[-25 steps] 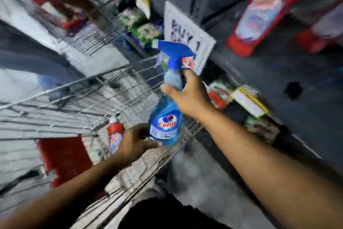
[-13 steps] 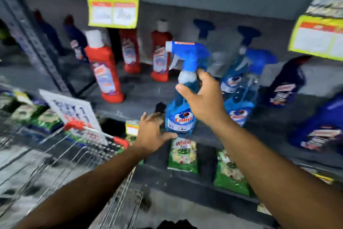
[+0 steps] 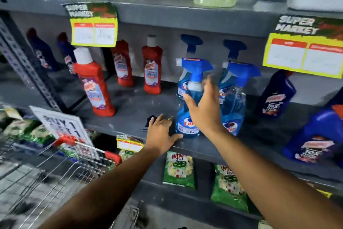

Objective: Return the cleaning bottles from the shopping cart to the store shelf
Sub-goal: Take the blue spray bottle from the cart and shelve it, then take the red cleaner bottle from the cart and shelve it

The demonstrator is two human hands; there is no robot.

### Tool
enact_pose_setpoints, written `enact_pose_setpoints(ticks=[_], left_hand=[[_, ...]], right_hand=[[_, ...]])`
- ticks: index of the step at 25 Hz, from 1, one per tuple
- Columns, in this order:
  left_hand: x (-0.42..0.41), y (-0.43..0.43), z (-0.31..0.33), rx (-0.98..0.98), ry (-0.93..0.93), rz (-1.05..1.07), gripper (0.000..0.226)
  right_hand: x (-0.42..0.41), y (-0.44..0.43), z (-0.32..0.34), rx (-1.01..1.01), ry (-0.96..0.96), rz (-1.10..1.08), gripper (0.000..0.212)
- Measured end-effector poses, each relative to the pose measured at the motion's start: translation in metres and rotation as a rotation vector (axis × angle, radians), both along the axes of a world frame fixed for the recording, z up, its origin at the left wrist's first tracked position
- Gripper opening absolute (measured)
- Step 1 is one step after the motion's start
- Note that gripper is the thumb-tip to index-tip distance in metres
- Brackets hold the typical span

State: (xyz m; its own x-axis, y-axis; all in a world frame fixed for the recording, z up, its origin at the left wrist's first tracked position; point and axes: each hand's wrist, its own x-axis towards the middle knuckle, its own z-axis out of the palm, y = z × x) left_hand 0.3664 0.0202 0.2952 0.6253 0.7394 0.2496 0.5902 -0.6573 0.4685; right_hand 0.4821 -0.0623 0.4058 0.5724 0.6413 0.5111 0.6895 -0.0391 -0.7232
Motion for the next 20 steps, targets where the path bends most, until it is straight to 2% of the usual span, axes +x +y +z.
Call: enact_pose_setpoints(ticks=[3, 4, 6, 9, 11, 14, 17, 20], left_hand=[[-0.049, -0.011, -0.007, -0.067, -0.211, 0.084, 0.06], [-0.072, -0.016, -0.013, -0.096, -0.258, 0.115, 0.055], [-0.136, -0.028, -0.033, -0.165, -0.326, 0.266, 0.051], [-0.248, -0.05, -0.07, -0.349, -0.256, 0.681, 0.049], [-0.322, -0.065, -0.099, -0.58, -0.179, 0.982, 0.053], [-0.408, -0.09, -0.136, -0.918, -0.291, 1.312, 0.052], [-0.469, -0.112, -0.191, -1.063, -0.212, 1.546, 0.05], [-0.485, -0.116, -0.234, -1.164, -0.154, 1.509, 0.053]], right_hand=[[-0.036, -0.007, -0.017, 0.34, -0.334, 0.076, 0.063], [-0.049, -0.005, -0.025, 0.381, -0.393, 0.185, 0.058], [-0.085, 0.012, -0.041, 0.332, -0.386, 0.438, 0.048], [-0.155, 0.05, -0.066, 0.093, -0.288, 0.71, 0.042], [-0.21, 0.074, -0.084, -0.105, -0.262, 0.862, 0.043], [-0.294, 0.101, -0.122, -0.456, -0.275, 1.065, 0.047], [-0.381, 0.123, -0.183, -0.816, -0.363, 1.22, 0.056], [-0.449, 0.142, -0.249, -1.072, -0.452, 1.316, 0.06]])
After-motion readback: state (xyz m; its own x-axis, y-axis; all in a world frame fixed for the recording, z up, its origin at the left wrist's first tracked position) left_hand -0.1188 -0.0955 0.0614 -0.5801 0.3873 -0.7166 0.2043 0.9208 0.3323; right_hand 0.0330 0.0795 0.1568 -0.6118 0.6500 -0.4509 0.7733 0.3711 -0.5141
